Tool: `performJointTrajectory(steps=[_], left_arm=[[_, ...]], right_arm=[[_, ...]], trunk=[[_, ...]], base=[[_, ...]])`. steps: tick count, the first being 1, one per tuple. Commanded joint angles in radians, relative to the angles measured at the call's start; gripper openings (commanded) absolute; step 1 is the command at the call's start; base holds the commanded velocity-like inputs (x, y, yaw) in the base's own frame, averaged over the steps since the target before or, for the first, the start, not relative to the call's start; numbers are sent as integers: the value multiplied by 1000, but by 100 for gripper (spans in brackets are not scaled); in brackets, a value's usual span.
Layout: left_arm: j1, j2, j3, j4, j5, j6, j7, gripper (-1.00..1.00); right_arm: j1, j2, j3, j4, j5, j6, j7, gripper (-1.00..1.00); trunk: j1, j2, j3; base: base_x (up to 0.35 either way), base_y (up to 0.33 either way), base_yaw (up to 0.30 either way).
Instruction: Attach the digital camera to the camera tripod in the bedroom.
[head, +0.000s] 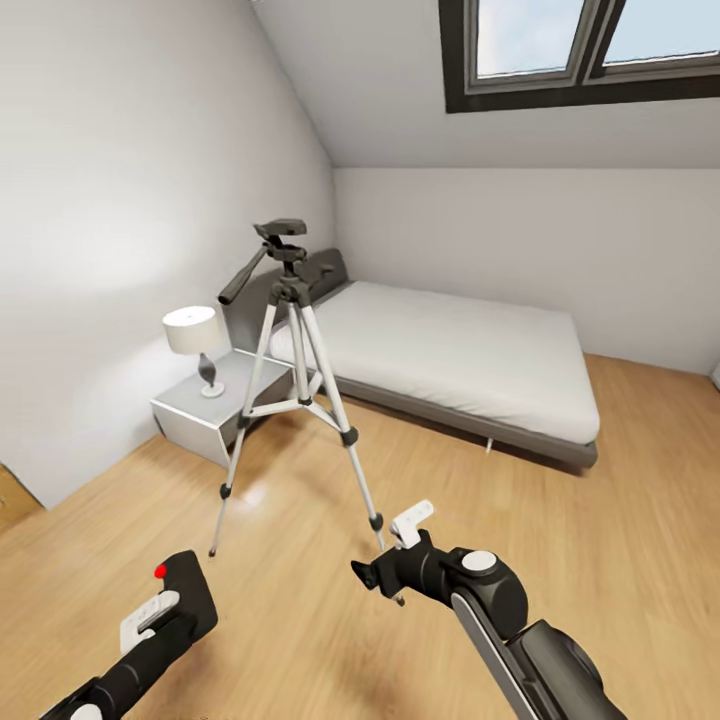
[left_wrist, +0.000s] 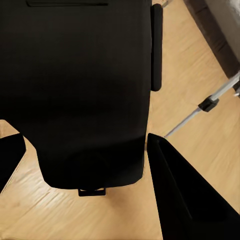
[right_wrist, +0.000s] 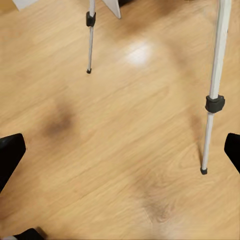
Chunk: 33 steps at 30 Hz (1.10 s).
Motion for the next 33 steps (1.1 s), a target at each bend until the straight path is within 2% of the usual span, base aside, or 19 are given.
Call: performJointTrajectory(steps=[1, 23, 33], left_arm=[[-1, 0, 4, 0, 2, 7, -4, -100], [-1, -1, 15, 18, 3, 8, -2, -100], [-1, 0, 43, 28, 59, 8, -5, -100]], right_arm=[[-1, -1, 1, -1, -2, 4, 0, 100], [0, -2, 4, -1, -2, 1, -1, 100], [0, -2, 5, -1, -3, 0, -1, 100]], trunk=[[-4, 7, 2], [-88, 161, 71], [-127, 231, 103]], base=[[0, 0, 284], [0, 0, 284], [0, 0, 284]])
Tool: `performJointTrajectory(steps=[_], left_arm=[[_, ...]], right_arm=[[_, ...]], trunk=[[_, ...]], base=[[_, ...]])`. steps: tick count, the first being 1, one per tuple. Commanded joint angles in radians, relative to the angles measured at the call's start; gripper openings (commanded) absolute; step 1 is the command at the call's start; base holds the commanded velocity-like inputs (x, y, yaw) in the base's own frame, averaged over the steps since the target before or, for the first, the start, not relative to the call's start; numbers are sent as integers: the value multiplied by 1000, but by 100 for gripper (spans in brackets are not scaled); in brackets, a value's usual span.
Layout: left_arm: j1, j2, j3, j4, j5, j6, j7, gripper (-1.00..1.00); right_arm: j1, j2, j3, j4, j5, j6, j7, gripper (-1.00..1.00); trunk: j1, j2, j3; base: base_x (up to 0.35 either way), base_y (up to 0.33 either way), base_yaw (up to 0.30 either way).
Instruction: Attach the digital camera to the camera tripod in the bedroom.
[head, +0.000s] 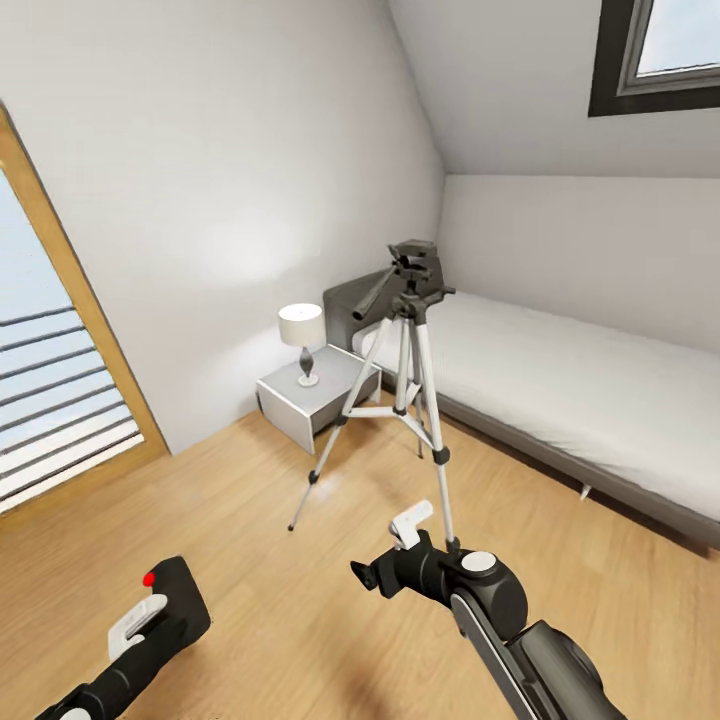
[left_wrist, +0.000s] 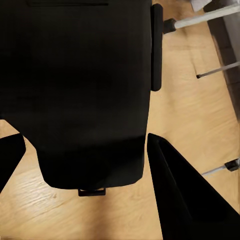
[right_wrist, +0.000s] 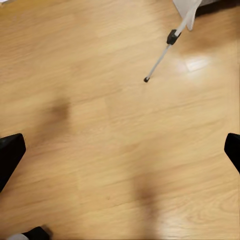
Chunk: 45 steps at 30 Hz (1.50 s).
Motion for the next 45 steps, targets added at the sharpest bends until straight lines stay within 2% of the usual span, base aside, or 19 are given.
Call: performJointTrajectory(steps=[1, 5, 11, 45], left_arm=[[-1, 0, 3, 0, 6, 7, -3, -100], [-1, 0, 5, 2, 14, 6, -3, -100], [-1, 1, 8, 19, 19, 6, 1, -100], [-1, 0, 3, 25, 14, 6, 6, -100]], right_arm=[[-1, -1, 2, -1, -3, 4, 0, 100], [-1, -2, 34, -1, -2, 1, 0, 100], [-1, -2, 61, -1, -2, -2, 0, 100], [-1, -2, 65, -1, -2, -3, -5, 100]], trunk=[[-4, 7, 2], [-19, 35, 15], [-42, 77, 34], [-173, 315, 147]], base=[[0, 0, 284], [0, 0, 284], [0, 0, 284], [0, 0, 279]])
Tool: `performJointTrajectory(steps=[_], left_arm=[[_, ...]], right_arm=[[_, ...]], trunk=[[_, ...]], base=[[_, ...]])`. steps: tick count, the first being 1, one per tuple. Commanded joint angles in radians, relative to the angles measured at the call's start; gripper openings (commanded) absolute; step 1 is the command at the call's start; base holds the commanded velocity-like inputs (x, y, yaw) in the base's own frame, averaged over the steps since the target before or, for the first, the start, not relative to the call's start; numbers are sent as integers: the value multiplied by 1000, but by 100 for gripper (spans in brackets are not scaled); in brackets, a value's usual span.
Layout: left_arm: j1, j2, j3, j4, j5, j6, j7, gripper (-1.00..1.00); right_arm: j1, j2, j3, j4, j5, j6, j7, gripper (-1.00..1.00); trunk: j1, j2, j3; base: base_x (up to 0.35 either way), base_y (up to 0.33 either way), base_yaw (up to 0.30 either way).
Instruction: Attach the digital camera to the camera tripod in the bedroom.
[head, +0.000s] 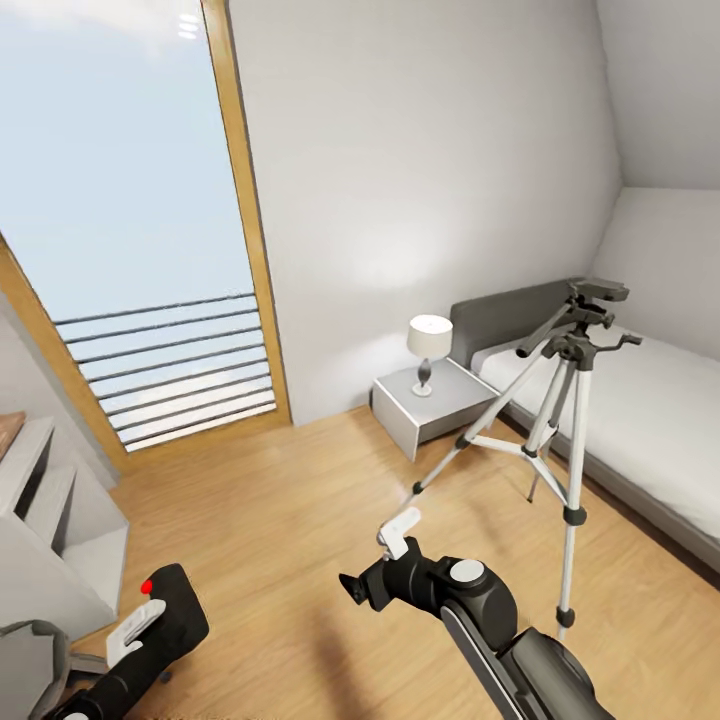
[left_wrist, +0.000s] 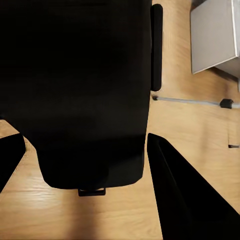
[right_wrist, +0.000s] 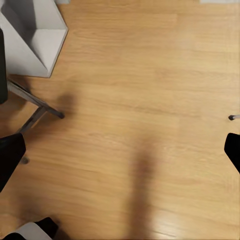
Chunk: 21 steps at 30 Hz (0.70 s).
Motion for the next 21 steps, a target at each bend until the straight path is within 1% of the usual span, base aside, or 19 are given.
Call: performJointTrajectory(steps=[1, 21], left_arm=[[-1, 0, 2, -1, 2, 7, -3, -100], [-1, 0, 0, 1, 2, 9, -3, -100]], right_arm=[[-1, -1, 0, -1, -3, 4, 0, 100], [8, -1, 2, -1, -3, 3, -3, 100]], trunk=[[-4, 6, 3], [-80, 146, 89]], base=[[0, 0, 243], [0, 0, 220]])
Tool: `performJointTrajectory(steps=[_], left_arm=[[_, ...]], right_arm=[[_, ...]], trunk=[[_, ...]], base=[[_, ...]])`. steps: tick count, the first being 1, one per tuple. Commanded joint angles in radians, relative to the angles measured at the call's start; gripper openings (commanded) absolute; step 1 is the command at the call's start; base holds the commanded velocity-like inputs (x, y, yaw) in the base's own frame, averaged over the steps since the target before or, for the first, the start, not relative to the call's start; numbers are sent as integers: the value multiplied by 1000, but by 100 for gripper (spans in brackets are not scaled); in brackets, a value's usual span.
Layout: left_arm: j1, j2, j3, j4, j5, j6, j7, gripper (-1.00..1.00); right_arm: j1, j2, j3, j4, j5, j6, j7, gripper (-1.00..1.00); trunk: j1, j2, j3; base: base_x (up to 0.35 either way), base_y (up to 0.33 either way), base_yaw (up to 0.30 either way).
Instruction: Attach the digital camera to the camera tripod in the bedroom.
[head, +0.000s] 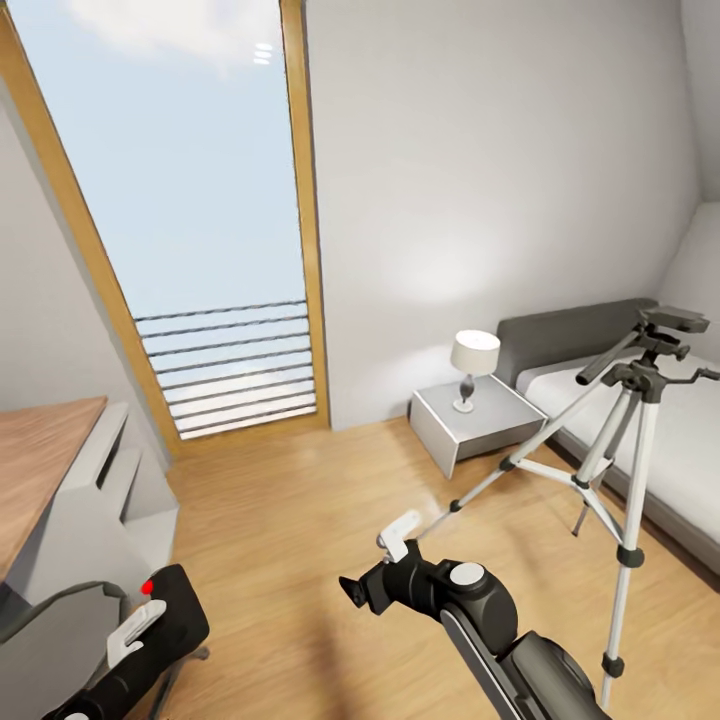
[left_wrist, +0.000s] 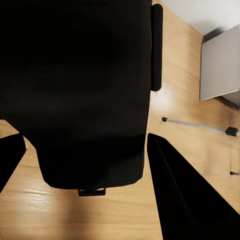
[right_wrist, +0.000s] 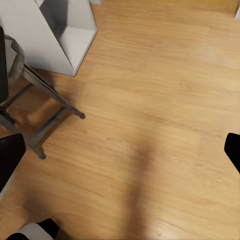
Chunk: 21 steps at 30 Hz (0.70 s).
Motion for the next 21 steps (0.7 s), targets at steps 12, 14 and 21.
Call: performJointTrajectory(steps=[12, 14, 21], left_arm=[[-1, 0, -2, 2, 2, 9, -3, -100], [-1, -1, -3, 2, 3, 9, -4, -100], [-1, -2, -6, 3, 3, 10, -10, -100]], right_arm=[[1, 0, -1, -1, -3, 4, -1, 100], [1, 0, -1, -1, -3, 4, -1, 100], [1, -1, -2, -1, -3, 4, -1, 100]], trunk=[[-34, 62, 43], [-34, 62, 46], [-34, 62, 56]], base=[[0, 0, 173], [0, 0, 150], [0, 0, 139]])
